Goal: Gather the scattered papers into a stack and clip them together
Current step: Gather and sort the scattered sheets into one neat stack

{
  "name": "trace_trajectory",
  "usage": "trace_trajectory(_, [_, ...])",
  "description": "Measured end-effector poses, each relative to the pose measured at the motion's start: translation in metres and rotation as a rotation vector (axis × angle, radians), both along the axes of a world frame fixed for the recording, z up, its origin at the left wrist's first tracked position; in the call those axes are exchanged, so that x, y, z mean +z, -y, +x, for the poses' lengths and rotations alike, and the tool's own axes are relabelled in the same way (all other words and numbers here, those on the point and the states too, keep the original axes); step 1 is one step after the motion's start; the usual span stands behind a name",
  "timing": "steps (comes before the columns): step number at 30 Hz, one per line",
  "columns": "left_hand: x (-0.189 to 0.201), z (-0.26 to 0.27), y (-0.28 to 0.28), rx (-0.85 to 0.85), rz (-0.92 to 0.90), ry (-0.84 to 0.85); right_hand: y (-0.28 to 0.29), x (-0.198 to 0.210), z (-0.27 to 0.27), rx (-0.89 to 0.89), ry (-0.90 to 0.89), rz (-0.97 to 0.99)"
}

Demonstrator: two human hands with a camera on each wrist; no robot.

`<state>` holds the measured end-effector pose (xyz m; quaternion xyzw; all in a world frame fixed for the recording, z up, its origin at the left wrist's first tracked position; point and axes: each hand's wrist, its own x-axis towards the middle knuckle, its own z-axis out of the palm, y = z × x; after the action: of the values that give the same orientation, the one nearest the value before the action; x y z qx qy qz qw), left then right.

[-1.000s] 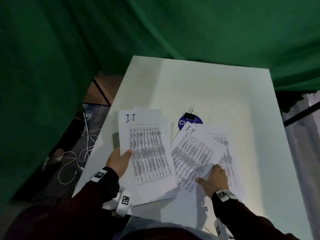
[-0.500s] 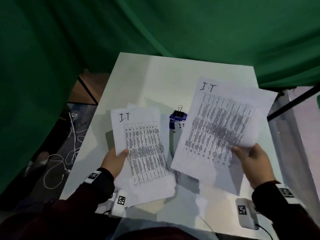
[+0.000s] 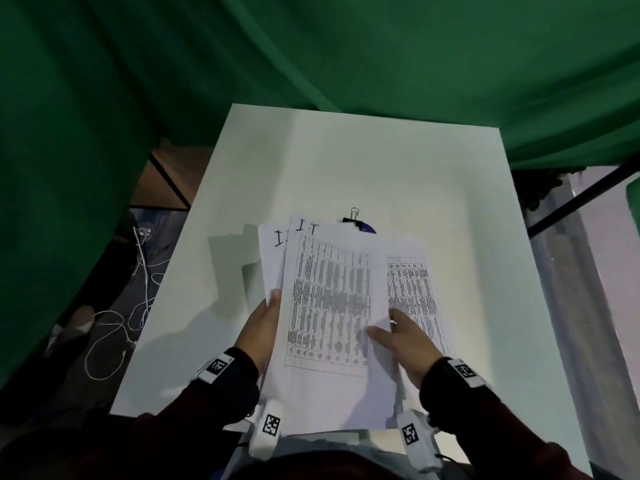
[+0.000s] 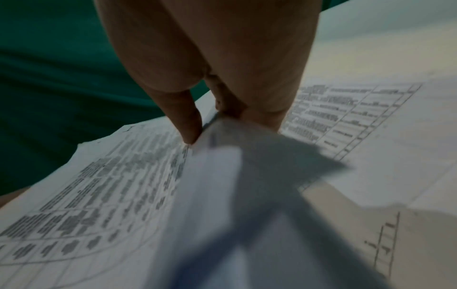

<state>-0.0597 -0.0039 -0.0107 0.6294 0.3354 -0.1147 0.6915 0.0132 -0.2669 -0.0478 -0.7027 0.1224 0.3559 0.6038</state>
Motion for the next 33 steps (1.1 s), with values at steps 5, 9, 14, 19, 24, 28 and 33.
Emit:
trace_trajectory(5, [-0.013,-0.013,-0.006,-0.069,0.203,-0.018,-0.011,0.000,-0.006,0.071,-0.036,0.049])
trace_trajectory(9, [-0.019,-0.006,0.003,-0.069,0.085,-0.124,0.018,0.008,0.008,0.004,0.085,-0.015])
trace_trajectory(14, [-0.046,0.022,0.043,-0.386,0.317,-0.123,0.098,0.019,0.023,-0.225,0.211,-0.166])
trace_trajectory(19, [-0.075,0.038,0.099,-0.902,0.829,0.048,0.173,0.027,0.016,-0.431,0.213,-0.179])
trace_trajectory(24, [-0.092,0.035,0.091,-0.893,1.069,-0.031,0.201,0.019,-0.009,-0.437,0.185,-0.190])
trace_trajectory(28, [-0.088,0.030,0.043,-0.787,1.136,-0.182,0.183,0.013,-0.026,-0.408,0.152,-0.167])
trace_trajectory(33, [-0.081,0.029,0.004,-0.645,1.042,-0.234,0.150,0.002,-0.023,-0.357,0.131,-0.101])
